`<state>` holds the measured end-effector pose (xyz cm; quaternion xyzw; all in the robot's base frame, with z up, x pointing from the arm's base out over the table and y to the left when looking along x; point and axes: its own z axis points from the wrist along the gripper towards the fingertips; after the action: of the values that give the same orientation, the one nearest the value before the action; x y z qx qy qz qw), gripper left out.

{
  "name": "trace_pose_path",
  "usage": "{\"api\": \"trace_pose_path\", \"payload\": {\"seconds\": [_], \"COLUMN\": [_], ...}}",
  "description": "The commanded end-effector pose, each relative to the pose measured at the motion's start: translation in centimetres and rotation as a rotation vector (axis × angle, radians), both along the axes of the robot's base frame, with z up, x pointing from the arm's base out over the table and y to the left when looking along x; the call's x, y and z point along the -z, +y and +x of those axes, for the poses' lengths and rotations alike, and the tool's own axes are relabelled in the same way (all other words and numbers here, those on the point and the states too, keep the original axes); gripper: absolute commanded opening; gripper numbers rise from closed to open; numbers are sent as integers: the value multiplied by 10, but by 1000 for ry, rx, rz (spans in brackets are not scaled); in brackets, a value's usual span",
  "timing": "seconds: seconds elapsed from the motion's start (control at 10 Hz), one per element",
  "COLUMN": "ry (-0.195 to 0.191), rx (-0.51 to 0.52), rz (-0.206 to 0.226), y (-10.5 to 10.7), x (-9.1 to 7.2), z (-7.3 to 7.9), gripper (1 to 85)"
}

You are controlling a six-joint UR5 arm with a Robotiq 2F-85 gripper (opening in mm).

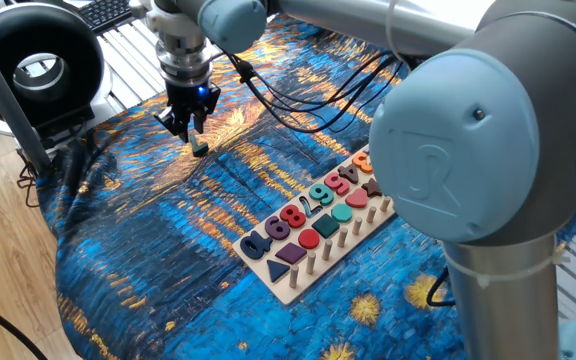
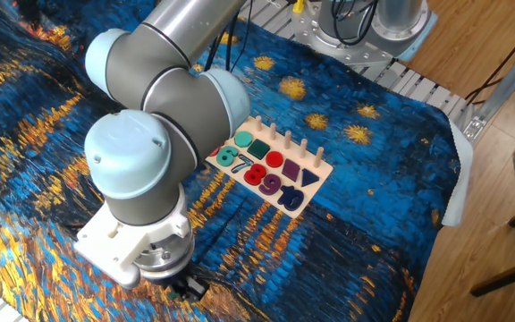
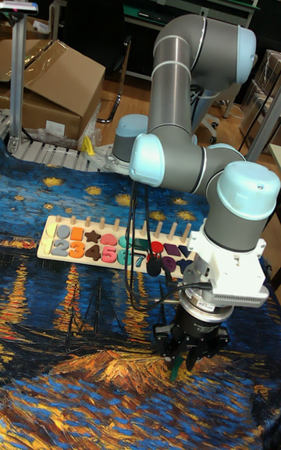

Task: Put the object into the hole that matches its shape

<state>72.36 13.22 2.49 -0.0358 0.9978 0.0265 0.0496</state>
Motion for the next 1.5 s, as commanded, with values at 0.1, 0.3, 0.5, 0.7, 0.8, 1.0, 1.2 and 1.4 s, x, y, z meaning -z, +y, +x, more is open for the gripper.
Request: {"api": "trace_pose_path", "payload": {"seconds": [0.1, 0.3, 0.5, 0.7, 0.8, 1.0, 1.2, 1.4], "ry": [-3, -14, -17, -19, -19, -9, 9, 26], "rx": [22, 23, 23, 28, 26, 27, 37, 66], "rz": [12, 3, 6, 7, 8, 2, 0, -6], "y": [1, -2, -3, -1, -2, -6, -7, -6], "x": [-1, 7, 16, 19, 21, 23, 23, 21], "z": [2, 9, 12, 13, 13, 10, 6, 2], "gripper": [373, 363, 360, 360, 357, 330, 270, 113]}}
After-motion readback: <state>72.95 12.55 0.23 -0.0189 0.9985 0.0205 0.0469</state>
